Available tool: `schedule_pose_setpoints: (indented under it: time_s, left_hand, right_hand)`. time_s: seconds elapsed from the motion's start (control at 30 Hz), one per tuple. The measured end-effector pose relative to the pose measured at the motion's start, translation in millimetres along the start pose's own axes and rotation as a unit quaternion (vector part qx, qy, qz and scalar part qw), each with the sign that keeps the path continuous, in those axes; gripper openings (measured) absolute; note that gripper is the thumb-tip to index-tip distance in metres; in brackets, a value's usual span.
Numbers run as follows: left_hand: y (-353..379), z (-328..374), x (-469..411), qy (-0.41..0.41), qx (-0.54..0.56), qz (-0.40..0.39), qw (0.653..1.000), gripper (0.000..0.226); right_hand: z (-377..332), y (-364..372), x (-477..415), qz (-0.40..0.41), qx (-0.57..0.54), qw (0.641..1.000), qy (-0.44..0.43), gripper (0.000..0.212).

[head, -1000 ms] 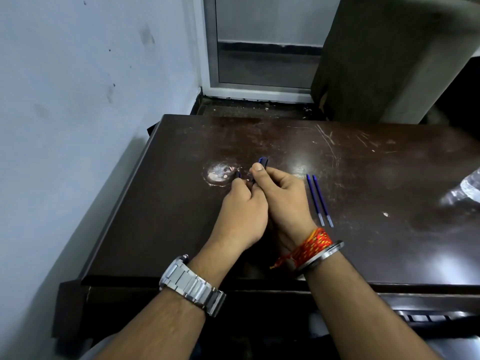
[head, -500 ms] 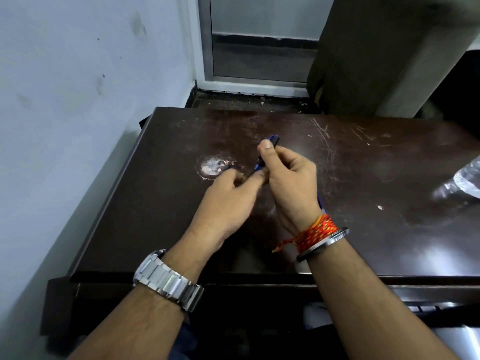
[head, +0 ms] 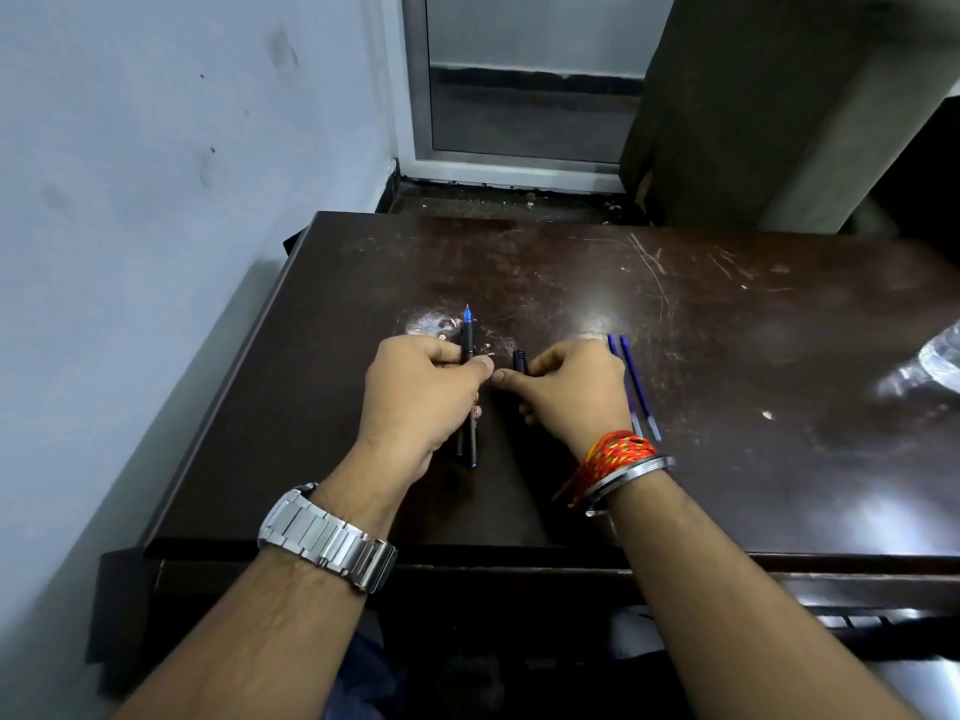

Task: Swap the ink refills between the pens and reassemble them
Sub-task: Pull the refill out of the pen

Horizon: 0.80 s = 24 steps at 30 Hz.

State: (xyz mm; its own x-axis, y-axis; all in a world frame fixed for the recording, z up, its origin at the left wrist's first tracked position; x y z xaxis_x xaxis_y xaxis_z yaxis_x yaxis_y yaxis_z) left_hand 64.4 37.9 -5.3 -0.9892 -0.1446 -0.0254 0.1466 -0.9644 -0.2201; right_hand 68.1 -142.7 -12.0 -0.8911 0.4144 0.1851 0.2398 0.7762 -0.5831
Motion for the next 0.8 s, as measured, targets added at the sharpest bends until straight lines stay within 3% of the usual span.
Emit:
schedule_pose_setpoints:
  time_s: [0.2,0.33,0.47,0.67,0.8]
  left_hand:
    - [-1,-3,-1,0.017,-0.018,-0.008,1.0,0.019]
    - [-3,-1,-4,0.048,-0.036,0.005,0.998,0.016]
    - [-3,7,-1,0.083,-0.077,-0.004,0.994,0.021]
    - [4,16,4,0.119,-0.12,-0.032,0.985,0.019]
    - [7,12,2,0.101,-0.105,-0.038,0.989,0.018]
  right_hand:
    - [-5,3,2,-0.005,0.02,1.0,-0.014,0.049]
    - [-11,-12,2,0.048,-0.019,0.998,-0.024,0.039]
    - [-13,3,10,-0.079,-0.229,0.97,0.018,0.043]
    - [-20,8,16,-0.107,-0.294,0.95,-0.003,0.029]
    - [-22,8,14,-0.114,-0.315,0.942,-0.003,0.016]
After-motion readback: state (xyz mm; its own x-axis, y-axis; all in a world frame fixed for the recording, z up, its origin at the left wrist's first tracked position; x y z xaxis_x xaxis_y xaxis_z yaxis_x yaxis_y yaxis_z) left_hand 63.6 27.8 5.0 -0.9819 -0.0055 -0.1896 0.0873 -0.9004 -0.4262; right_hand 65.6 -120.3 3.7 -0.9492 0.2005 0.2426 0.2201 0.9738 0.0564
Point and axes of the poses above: each hand's wrist, its own x-axis away from the middle knuckle, its own y-axis out of the palm, z = x × y, the point moved 8 cm from there along -x, towards the middle knuckle, and after that the axes turned 11 degrees about y, right-handed, at the moved point
